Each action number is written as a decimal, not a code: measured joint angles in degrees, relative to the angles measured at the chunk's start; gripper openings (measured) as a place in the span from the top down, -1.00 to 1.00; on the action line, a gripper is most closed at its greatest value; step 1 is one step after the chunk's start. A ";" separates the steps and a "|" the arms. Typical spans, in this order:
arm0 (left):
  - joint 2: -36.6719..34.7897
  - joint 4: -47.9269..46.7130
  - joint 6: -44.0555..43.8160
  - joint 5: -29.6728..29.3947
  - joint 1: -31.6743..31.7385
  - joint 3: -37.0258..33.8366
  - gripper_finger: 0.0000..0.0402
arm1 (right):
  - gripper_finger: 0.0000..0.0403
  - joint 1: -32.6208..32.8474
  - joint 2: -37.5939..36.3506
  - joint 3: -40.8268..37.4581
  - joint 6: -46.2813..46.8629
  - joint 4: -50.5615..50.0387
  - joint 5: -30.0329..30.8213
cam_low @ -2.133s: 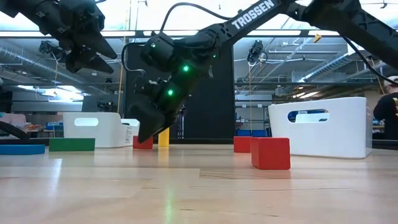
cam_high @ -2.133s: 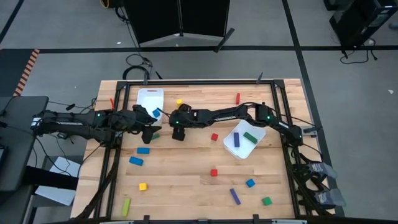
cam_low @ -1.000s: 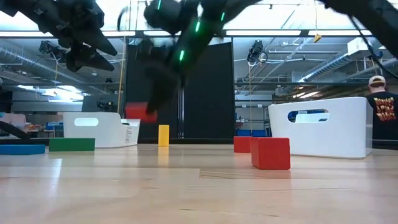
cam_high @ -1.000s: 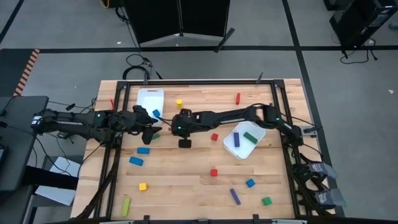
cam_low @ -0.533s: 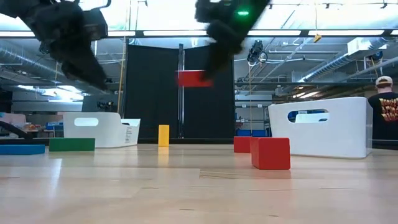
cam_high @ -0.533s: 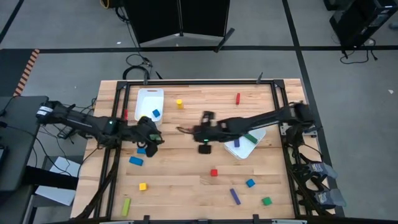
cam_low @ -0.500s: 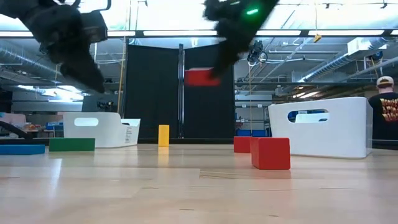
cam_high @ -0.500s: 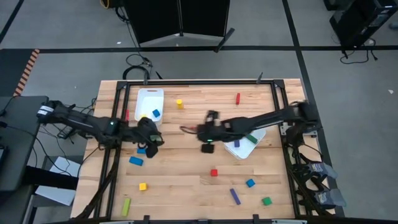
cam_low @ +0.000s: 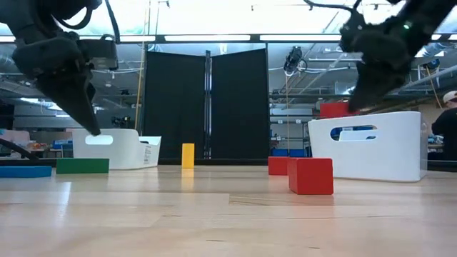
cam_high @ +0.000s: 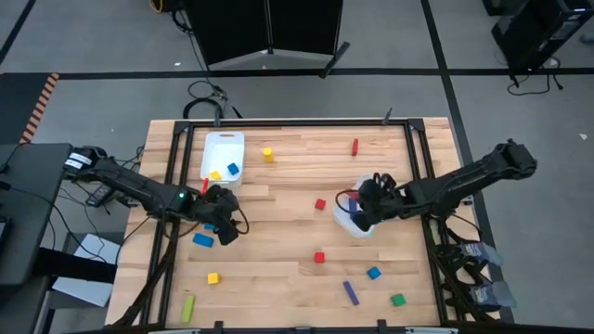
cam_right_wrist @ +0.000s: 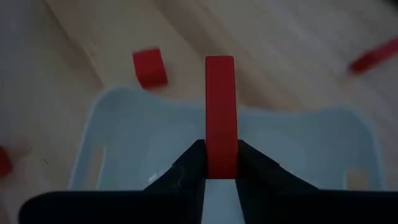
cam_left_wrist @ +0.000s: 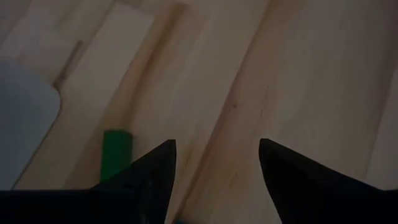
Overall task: Sort blocks by size
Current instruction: Put the left red rectangle block into the right white bin, then put the green rectangle block into the right white bin, then put the top red square block into the left white bin
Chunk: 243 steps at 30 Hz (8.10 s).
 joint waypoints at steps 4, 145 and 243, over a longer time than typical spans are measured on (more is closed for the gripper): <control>0.82 -0.67 -1.19 1.13 -0.03 -0.04 -0.18 | 0.52 0.63 0.16 -2.72 3.27 -0.06 -1.20; 64.82 53.28 26.28 17.83 17.63 54.61 0.31 | -0.09 11.12 -6.50 -2.94 -52.99 62.00 4.03; -29.54 83.05 27.48 10.61 7.86 -20.76 0.84 | 0.31 -24.64 51.47 39.38 -36.53 63.05 -27.42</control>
